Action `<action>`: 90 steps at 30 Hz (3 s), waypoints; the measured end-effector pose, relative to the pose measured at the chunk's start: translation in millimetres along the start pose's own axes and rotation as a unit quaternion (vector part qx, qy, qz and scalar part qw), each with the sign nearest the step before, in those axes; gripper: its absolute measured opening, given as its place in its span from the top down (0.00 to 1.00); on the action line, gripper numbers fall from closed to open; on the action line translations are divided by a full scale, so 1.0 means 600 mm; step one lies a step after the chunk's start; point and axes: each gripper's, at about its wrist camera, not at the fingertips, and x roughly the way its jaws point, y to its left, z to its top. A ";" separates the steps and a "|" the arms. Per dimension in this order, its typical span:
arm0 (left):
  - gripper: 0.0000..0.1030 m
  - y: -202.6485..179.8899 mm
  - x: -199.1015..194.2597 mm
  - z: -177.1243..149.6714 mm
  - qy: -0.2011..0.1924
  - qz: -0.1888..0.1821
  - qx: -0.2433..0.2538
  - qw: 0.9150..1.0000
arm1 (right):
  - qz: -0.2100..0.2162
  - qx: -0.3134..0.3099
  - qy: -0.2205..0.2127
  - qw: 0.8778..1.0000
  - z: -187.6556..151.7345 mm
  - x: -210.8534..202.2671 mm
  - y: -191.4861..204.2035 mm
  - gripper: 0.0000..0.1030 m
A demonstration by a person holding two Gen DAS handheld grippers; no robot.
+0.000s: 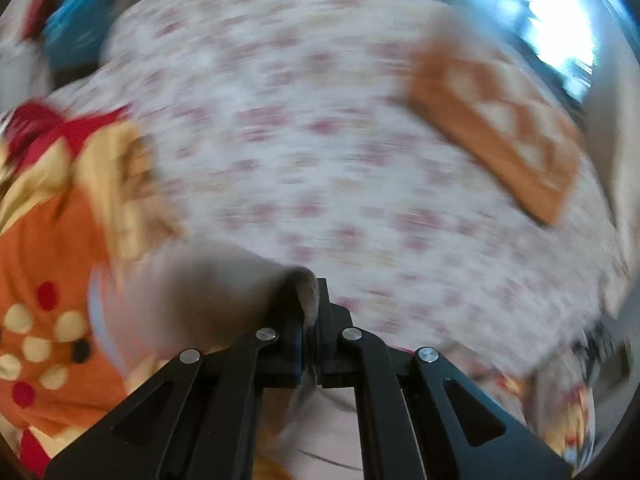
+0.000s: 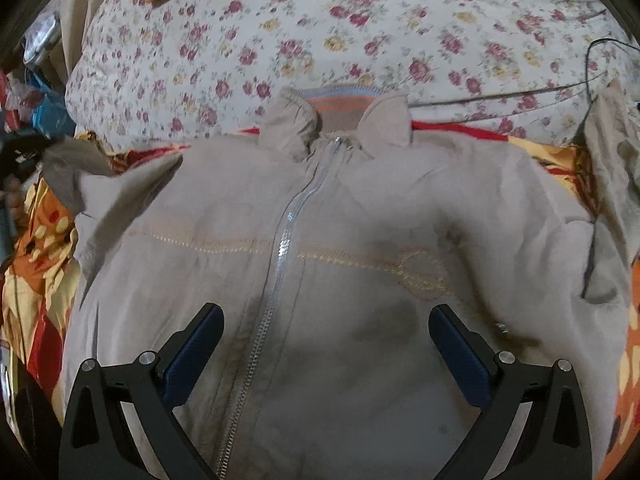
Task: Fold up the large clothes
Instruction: 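Grasp the jacket sleeve cuff with the left tool and lift it, then carry the sleeve across the jacket front with the left tool and release, then grasp the other ribbed sleeve cuff with the right tool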
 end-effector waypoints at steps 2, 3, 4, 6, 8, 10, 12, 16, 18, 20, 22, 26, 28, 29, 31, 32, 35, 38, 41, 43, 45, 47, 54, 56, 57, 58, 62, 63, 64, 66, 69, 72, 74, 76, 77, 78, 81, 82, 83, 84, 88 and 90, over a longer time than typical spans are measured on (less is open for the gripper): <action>0.98 -0.079 -0.017 -0.011 0.006 -0.043 0.040 0.998 | -0.007 0.007 -0.009 1.000 0.003 -0.011 -0.008 0.00; 0.98 -0.119 -0.019 -0.019 0.012 -0.061 0.059 0.996 | -0.010 0.010 -0.012 1.000 0.003 -0.015 -0.012 0.00; 0.98 -0.163 -0.021 -0.036 0.020 -0.081 0.075 0.994 | -0.015 0.016 -0.016 1.000 0.005 -0.020 -0.019 0.00; 0.97 -0.225 -0.019 -0.078 0.043 -0.120 0.091 0.988 | -0.020 0.027 -0.025 0.999 0.008 -0.030 -0.032 0.00; 0.93 -0.280 0.001 -0.143 0.079 -0.151 0.105 0.980 | -0.028 0.042 -0.036 0.998 0.011 -0.042 -0.051 0.00; 0.52 -0.322 0.031 -0.206 0.127 -0.165 0.137 0.968 | -0.039 0.058 -0.045 0.997 0.015 -0.052 -0.072 0.00; 0.40 -0.351 0.047 -0.271 0.169 -0.160 0.159 0.959 | -0.048 0.079 -0.052 0.994 0.018 -0.058 -0.096 0.00; 0.40 -0.334 0.028 -0.320 0.212 -0.147 0.171 0.951 | -0.041 0.130 -0.057 0.989 0.016 -0.068 -0.141 0.00; 0.40 -0.295 -0.001 -0.308 0.201 -0.115 0.164 0.959 | -0.024 0.146 -0.059 0.987 0.015 -0.073 -0.152 0.00; 0.35 -0.238 -0.031 -0.289 0.174 -0.060 0.163 0.969 | -0.011 0.144 -0.065 0.987 0.015 -0.078 -0.148 0.00; 0.30 -0.184 -0.046 -0.277 0.135 0.034 0.156 0.978 | -0.014 0.125 -0.071 0.989 0.017 -0.080 -0.136 0.00; 0.30 -0.088 -0.019 -0.276 0.148 0.122 0.111 0.975 | -0.008 0.117 -0.064 0.991 0.034 -0.058 -0.116 0.00; 0.30 -0.060 0.004 -0.284 0.158 0.130 0.068 0.976 | 0.019 0.119 -0.053 0.991 0.049 -0.035 -0.107 0.00; 0.30 -0.052 0.011 -0.283 0.160 0.134 0.053 0.977 | 0.030 0.114 -0.045 0.992 0.058 -0.019 -0.103 0.00; 0.30 -0.038 0.018 -0.284 0.149 0.140 0.033 0.978 | 0.028 0.113 -0.015 0.993 0.080 0.026 -0.096 0.02; 0.30 -0.036 0.015 -0.282 0.141 0.145 0.033 0.979 | 0.026 0.118 -0.003 0.993 0.088 0.045 -0.095 0.02; 0.28 -0.027 0.005 -0.283 0.122 0.173 0.043 0.976 | 0.052 0.141 0.023 0.988 0.106 0.100 -0.095 0.78; 0.28 -0.013 0.007 -0.280 0.128 0.165 0.022 0.978 | 0.041 0.124 -0.006 0.991 0.110 0.070 -0.088 0.89; 0.25 -0.019 0.015 -0.279 0.135 0.152 0.023 0.979 | 0.007 0.093 -0.050 0.994 0.089 -0.002 -0.094 0.89; 0.24 -0.034 0.026 -0.284 0.144 0.148 0.040 0.978 | -0.027 0.088 -0.053 0.994 0.069 -0.018 -0.109 0.88; 0.24 -0.049 0.024 -0.293 0.147 0.160 0.059 0.974 | -0.057 0.087 -0.011 0.995 0.053 0.010 -0.125 0.80; 0.24 -0.055 0.009 -0.299 0.150 0.165 0.070 0.972 | -0.052 0.096 0.065 0.992 0.032 0.051 -0.141 0.75; 0.24 -0.076 -0.074 -0.260 0.085 0.164 0.071 0.980 | -0.113 0.094 -0.059 0.987 0.038 -0.105 -0.159 0.47; 0.24 -0.098 -0.071 -0.249 0.078 0.151 0.073 0.983 | -0.103 0.083 -0.075 0.988 0.050 -0.117 -0.155 0.48; 0.24 -0.108 -0.063 -0.248 0.084 0.147 0.076 0.983 | -0.086 0.075 -0.072 0.991 0.055 -0.114 -0.151 0.49; 0.24 -0.122 -0.051 -0.250 0.097 0.142 0.082 0.982 | -0.069 0.064 -0.064 0.994 0.057 -0.104 -0.147 0.52; 0.24 -0.154 -0.003 -0.267 0.121 0.132 0.093 0.979 | -0.050 0.026 -0.042 0.998 0.066 -0.037 -0.118 0.62; 0.24 -0.158 0.011 -0.273 0.124 0.138 0.098 0.978 | -0.047 0.024 -0.037 0.998 0.060 -0.021 -0.120 0.62; 0.24 -0.158 0.027 -0.280 0.127 0.147 0.104 0.975 | -0.043 0.025 -0.033 0.998 0.058 -0.004 -0.121 0.62; 0.24 -0.150 0.055 -0.295 0.133 0.168 0.114 0.970 | -0.062 0.030 -0.020 0.997 0.056 0.030 -0.132 0.62; 0.22 -0.128 0.083 -0.312 0.154 0.173 0.102 0.967 | -0.105 0.038 0.009 0.994 0.057 0.067 -0.162 0.62; 0.21 -0.131 0.081 -0.307 0.145 0.172 0.104 0.969 | -0.103 0.040 0.009 0.994 0.059 0.053 -0.165 0.61; 0.20 -0.130 0.085 -0.307 0.149 0.170 0.104 0.969 | -0.095 0.038 -0.008 0.995 0.062 0.028 -0.155 0.57; 0.20 -0.130 0.083 -0.309 0.147 0.170 0.104 0.969 | -0.082 0.023 -0.024 0.996 0.063 0.008 -0.140 0.54; 0.20 -0.131 0.083 -0.309 0.147 0.170 0.106 0.969 | -0.083 0.013 -0.023 0.996 0.061 0.009 -0.134 0.52; 0.20 -0.132 0.083 -0.309 0.146 0.171 0.107 0.968 | -0.088 0.005 -0.015 0.996 0.059 0.015 -0.130 0.52; 0.20 -0.135 0.080 -0.309 0.146 0.170 0.110 0.968 | -0.106 0.002 0.020 0.994 0.043 0.055 -0.131 0.52; 0.20 -0.136 0.078 -0.309 0.145 0.171 0.112 0.968 | -0.109 0.000 0.021 0.994 0.040 0.060 -0.130 0.52; 0.20 -0.136 0.077 -0.309 0.144 0.172 0.113 0.968 | -0.114 -0.003 0.017 0.993 0.039 0.056 -0.127 0.52; 0.20 -0.138 0.072 -0.308 0.141 0.172 0.115 0.968 | -0.115 -0.004 0.015 0.993 0.041 0.049 -0.123 0.52; 0.20 -0.151 0.046 -0.301 0.109 0.157 0.122 0.974 | -0.092 0.010 -0.003 0.996 0.040 0.019 -0.124 0.47; 0.20 -0.159 0.035 -0.298 0.092 0.147 0.126 0.977 | -0.079 0.019 -0.004 0.997 0.041 0.017 -0.133 0.47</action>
